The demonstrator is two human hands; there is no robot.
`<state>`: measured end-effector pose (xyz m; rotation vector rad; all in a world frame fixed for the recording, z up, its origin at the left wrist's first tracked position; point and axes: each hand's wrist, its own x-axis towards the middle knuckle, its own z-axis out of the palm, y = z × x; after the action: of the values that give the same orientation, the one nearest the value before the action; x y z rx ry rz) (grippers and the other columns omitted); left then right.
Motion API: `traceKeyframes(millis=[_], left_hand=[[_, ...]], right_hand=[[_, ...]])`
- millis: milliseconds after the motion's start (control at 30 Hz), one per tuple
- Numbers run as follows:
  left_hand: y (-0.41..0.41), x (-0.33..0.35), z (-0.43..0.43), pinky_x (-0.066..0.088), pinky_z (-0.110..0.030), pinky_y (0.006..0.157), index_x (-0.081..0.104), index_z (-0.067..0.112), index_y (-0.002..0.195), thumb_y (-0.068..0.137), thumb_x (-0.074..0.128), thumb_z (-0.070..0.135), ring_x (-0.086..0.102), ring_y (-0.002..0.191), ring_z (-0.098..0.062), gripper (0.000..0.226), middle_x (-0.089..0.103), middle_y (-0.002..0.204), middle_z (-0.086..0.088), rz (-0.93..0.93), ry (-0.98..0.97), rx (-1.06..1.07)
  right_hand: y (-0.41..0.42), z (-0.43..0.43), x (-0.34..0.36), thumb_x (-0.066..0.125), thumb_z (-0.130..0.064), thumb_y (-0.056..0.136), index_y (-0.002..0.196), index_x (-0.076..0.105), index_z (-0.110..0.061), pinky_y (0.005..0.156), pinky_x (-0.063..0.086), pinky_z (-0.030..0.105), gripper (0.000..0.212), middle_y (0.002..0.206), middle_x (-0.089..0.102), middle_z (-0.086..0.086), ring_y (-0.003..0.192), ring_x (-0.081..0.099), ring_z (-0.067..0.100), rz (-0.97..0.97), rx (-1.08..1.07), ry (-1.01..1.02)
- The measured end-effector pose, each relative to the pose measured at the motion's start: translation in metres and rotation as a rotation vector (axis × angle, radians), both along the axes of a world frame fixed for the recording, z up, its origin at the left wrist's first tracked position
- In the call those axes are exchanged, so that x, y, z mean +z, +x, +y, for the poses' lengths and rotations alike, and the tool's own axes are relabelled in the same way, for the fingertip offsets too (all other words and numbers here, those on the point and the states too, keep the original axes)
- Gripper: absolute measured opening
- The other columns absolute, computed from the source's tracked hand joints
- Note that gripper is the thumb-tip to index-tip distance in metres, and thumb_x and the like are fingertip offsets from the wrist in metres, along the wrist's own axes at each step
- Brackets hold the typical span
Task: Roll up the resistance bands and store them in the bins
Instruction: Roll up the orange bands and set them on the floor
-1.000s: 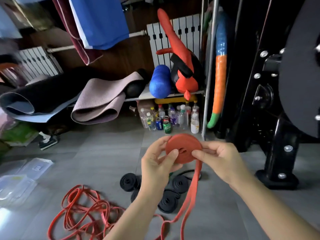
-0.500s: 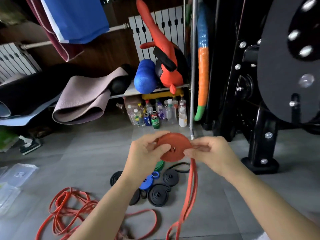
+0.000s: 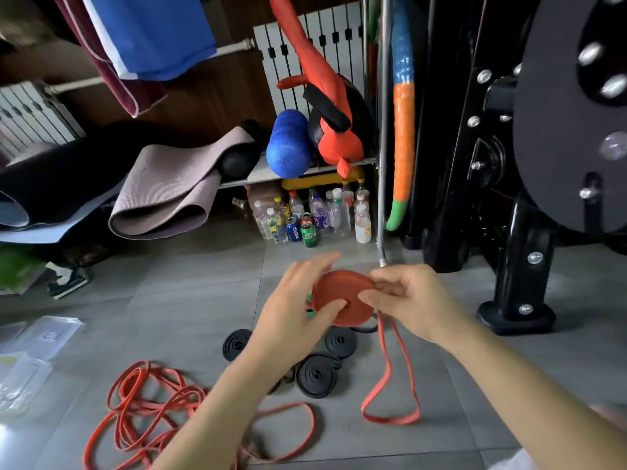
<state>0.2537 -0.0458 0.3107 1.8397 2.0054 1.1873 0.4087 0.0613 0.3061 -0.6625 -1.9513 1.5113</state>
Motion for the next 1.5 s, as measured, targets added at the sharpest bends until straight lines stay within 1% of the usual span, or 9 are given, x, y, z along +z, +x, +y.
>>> traceKeyframes(millis=[67, 133, 333, 467, 633, 1000, 1133, 1300, 1500], left_hand=[[-0.007, 0.008, 0.002, 0.046, -0.018, 0.083, 0.037, 0.052, 0.131, 0.083, 0.057, 0.024, 0.050, 0.107, 0.001, 0.059, 0.050, 0.120, 0.021, 0.291, -0.109, -0.139], [-0.009, 0.013, 0.004, 0.043, -0.015, 0.083, 0.047, 0.044, 0.131, 0.084, 0.054, 0.019, 0.051, 0.101, 0.001, 0.053, 0.053, 0.109, 0.020, 0.298, -0.136, -0.193], [-0.006, 0.011, 0.002, 0.055, -0.035, 0.083, 0.057, 0.063, 0.105, 0.084, 0.066, 0.003, 0.063, 0.095, -0.013, 0.064, 0.062, 0.098, 0.024, -0.282, 0.021, -0.002], [0.009, 0.008, 0.005, 0.058, -0.027, 0.065, 0.067, 0.054, 0.096, 0.082, 0.064, -0.005, 0.070, 0.089, -0.016, 0.061, 0.070, 0.096, 0.017, -0.698, 0.193, 0.104], [0.025, -0.004, 0.007, 0.058, -0.030, 0.061, 0.064, 0.047, 0.100, 0.085, 0.062, -0.004, 0.070, 0.089, -0.016, 0.053, 0.069, 0.098, 0.013, -0.815, 0.233, 0.092], [-0.007, 0.019, 0.014, 0.051, -0.021, 0.079, 0.063, 0.045, 0.092, 0.082, 0.070, 0.024, 0.062, 0.082, 0.003, 0.024, 0.061, 0.079, 0.038, 0.033, -0.236, -0.031], [-0.008, 0.021, 0.015, 0.052, -0.012, 0.066, 0.065, 0.042, 0.077, 0.081, 0.070, 0.008, 0.067, 0.071, 0.002, 0.035, 0.068, 0.073, 0.027, -0.242, -0.174, 0.002], [-0.009, 0.023, 0.012, 0.051, -0.016, 0.053, 0.070, 0.026, 0.089, 0.081, 0.068, 0.004, 0.068, 0.065, -0.003, 0.024, 0.072, 0.073, 0.013, -0.622, -0.027, 0.144], [0.005, 0.004, 0.005, 0.058, -0.039, 0.073, 0.065, 0.010, 0.103, 0.075, 0.066, 0.021, 0.070, 0.090, -0.027, 0.030, 0.072, 0.097, -0.012, -0.996, 0.027, 0.093]], right_hand=[[-0.002, -0.002, 0.001, 0.069, 0.000, 0.080, 0.083, 0.069, -0.022, 0.070, 0.056, 0.023, 0.023, 0.075, 0.071, -0.007, 0.070, 0.068, 0.009, -0.010, 0.026, 0.050], [-0.002, -0.003, 0.001, 0.069, 0.004, 0.079, 0.081, 0.067, -0.024, 0.066, 0.053, 0.018, 0.028, 0.072, 0.070, -0.008, 0.067, 0.067, 0.004, 0.017, 0.027, 0.051], [0.001, 0.003, 0.004, 0.077, -0.010, 0.072, 0.082, 0.069, -0.033, 0.063, 0.052, 0.013, 0.026, 0.075, 0.072, -0.016, 0.071, 0.069, 0.004, 0.100, -0.059, -0.047], [0.001, 0.005, 0.002, 0.075, -0.007, 0.073, 0.077, 0.070, -0.034, 0.063, 0.050, 0.011, 0.028, 0.076, 0.073, -0.013, 0.074, 0.070, 0.005, 0.158, -0.088, -0.094], [0.005, 0.007, 0.002, 0.071, -0.007, 0.078, 0.085, 0.072, -0.029, 0.072, 0.053, 0.016, 0.022, 0.084, 0.075, -0.007, 0.083, 0.071, 0.010, 0.197, -0.099, -0.102], [0.004, 0.004, -0.003, 0.072, -0.003, 0.077, 0.083, 0.070, -0.027, 0.078, 0.056, 0.030, 0.024, 0.080, 0.074, -0.003, 0.076, 0.070, 0.012, -0.074, -0.014, 0.128], [0.006, 0.005, 0.000, 0.076, -0.008, 0.075, 0.081, 0.068, -0.037, 0.072, 0.053, 0.018, 0.030, 0.079, 0.073, -0.013, 0.074, 0.069, 0.004, 0.003, -0.047, 0.097], [0.007, 0.009, -0.003, 0.078, -0.013, 0.072, 0.080, 0.068, -0.039, 0.073, 0.053, 0.017, 0.029, 0.079, 0.074, -0.013, 0.078, 0.070, 0.006, 0.041, -0.143, 0.033], [0.002, 0.003, -0.003, 0.075, -0.006, 0.075, 0.082, 0.071, -0.029, 0.067, 0.050, 0.010, 0.024, 0.078, 0.074, -0.012, 0.076, 0.070, 0.005, 0.168, -0.137, -0.074]])
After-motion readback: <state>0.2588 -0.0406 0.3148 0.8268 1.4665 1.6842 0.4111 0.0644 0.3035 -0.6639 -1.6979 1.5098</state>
